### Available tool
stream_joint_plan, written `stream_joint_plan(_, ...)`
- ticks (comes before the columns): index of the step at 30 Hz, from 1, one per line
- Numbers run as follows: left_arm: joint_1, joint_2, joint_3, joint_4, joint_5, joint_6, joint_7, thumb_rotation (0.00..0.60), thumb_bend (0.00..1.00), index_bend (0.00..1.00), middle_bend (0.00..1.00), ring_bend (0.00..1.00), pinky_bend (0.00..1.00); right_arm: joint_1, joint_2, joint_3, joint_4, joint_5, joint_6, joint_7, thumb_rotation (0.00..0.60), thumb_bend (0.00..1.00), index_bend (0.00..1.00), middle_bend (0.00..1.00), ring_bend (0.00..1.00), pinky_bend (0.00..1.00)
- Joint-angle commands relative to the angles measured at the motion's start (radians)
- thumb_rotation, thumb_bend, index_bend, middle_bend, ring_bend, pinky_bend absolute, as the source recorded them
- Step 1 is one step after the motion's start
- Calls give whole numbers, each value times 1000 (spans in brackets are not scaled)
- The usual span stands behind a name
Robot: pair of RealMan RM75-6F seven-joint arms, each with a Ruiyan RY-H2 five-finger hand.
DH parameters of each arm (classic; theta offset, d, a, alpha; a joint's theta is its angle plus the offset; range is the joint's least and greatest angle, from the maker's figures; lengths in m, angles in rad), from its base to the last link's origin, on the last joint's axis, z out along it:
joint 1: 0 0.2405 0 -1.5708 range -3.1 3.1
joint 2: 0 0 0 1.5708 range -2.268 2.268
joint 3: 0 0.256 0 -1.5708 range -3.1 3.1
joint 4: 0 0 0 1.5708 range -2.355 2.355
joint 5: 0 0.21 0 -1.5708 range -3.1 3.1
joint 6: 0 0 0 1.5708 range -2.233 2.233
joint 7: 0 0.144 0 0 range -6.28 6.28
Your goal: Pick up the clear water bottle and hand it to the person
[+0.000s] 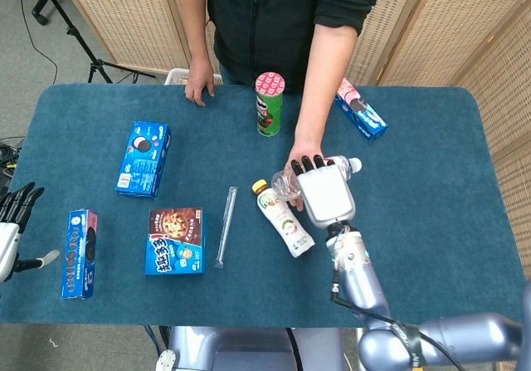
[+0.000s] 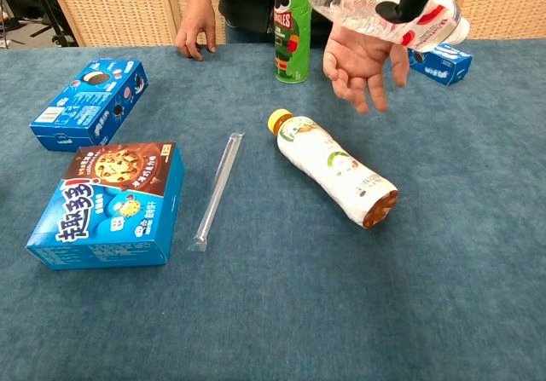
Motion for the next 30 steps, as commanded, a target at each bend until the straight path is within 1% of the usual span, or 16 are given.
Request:
stream_joint_plan(1,0,1,0,2,-2,-2,-5,600,0,0,0,0,5,94,-100,40,65,102,127,-132,600,1000,721,748,630,476)
stream_joint_plan(4,2,5,-1,5,-1,2,-17,600,0,0,0,0,5,145,-165,64,127,179,200,-202,600,1000,722,736,631,476)
stream_joint_plan(8,4,8,-1,9,-2,3,-28,600,0,0,0,0,5,170,-210,66,183,199,226,-212,600,1000,721,678,617,476)
stream_joint_plan(9,5,9,-2,10,-2,4,-30,600,0,0,0,0,5,172,-217,63,196,204,227,-211,600,1000,709,636,585,475)
stream_joint_plan(11,5,9,-1,11,-2,4,-34,600,0,0,0,0,5,171,-224,62,202,222,229,-213,600,980,606,502,464,414)
stream_joint_plan(12,5,10,-1,12,-2,4,-35,600,0,0,0,0,5,170,-226,66,201,239,229,-215,600,866,475,365,338,337)
stream_joint_plan(13,5,10,-1,12,-2,4,-36,600,0,0,0,0,5,169,-226,70,199,256,230,-218,600,644,322,214,203,260)
stream_joint_plan(14,5,10,-2,13,-2,3,-36,600,0,0,0,0,5,169,-225,74,197,268,231,-222,600,452,230,129,127,224)
stream_joint_plan(15,5,10,-2,14,-2,3,-37,600,0,0,0,0,5,169,-224,75,196,271,232,-223,600,197,124,44,49,200)
stream_joint_plan(16,5,9,-1,14,-2,3,-37,600,0,0,0,0,5,169,-222,76,193,272,232,-220,600,48,54,8,15,188)
stream_joint_plan(17,5,9,-1,14,-2,2,-37,600,0,0,0,0,5,168,-221,78,189,271,231,-213,600,8,26,1,4,182)
stream_joint_plan(19,4,9,-1,14,-3,1,-36,600,0,0,0,0,5,165,-217,83,180,265,227,-195,600,0,0,0,0,174)
stream_joint_plan(25,4,8,0,10,0,0,-29,600,0,0,0,0,5,158,-197,84,149,232,221,-155,600,0,0,0,0,155)
stream_joint_plan(30,4,7,1,8,1,1,-28,600,0,0,0,0,5,156,-175,90,114,229,234,-150,600,0,0,0,0,143)
